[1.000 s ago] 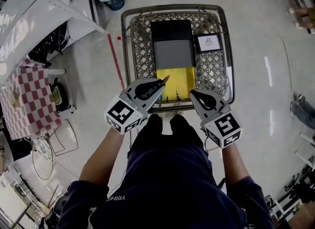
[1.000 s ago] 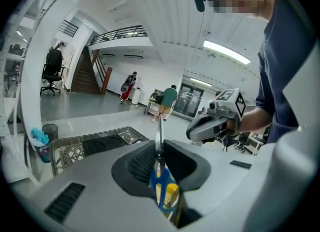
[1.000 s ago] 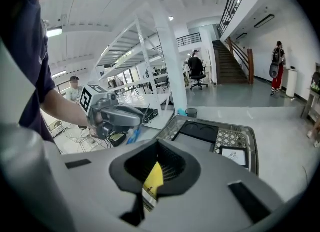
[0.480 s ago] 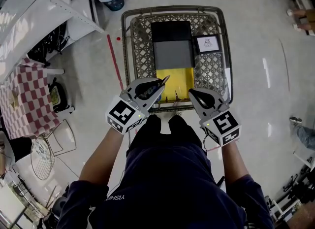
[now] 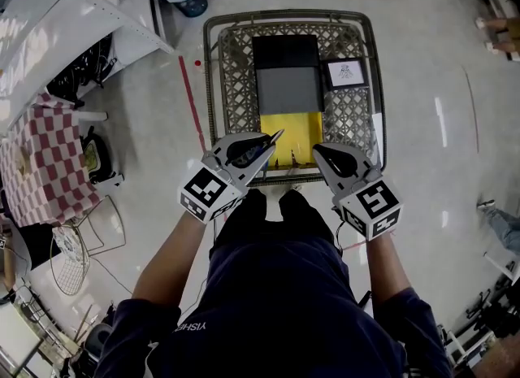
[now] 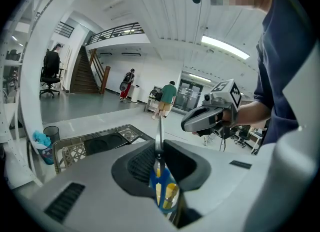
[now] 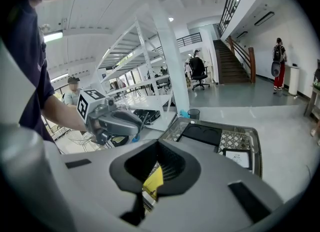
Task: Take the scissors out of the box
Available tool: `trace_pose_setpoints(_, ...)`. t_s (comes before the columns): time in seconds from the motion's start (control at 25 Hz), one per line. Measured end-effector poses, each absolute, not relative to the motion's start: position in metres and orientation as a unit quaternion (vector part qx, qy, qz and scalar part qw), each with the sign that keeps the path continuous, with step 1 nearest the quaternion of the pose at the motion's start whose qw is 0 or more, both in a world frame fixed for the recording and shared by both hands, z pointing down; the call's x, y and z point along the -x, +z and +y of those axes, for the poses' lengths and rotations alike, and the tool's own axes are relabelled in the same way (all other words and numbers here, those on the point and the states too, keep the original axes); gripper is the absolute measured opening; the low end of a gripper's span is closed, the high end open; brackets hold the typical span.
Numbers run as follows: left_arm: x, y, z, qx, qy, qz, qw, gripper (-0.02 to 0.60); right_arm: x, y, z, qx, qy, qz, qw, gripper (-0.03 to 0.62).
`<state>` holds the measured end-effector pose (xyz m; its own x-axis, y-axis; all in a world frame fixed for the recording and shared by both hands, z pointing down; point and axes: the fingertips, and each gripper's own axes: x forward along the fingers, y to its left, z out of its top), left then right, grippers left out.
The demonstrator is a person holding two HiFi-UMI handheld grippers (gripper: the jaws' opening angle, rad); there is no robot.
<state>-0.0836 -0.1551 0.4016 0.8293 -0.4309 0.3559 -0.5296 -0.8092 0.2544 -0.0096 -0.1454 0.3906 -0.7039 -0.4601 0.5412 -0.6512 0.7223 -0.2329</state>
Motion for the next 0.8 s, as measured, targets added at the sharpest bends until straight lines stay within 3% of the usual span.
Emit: trace_pose_setpoints(0.8,0.0853,0.4062,-0.1538,-0.939,0.146,-0.256,0.175,0.074,0.0071,0.3978,-0.1436,-0.311,0.207,-0.897,0.237,0.017)
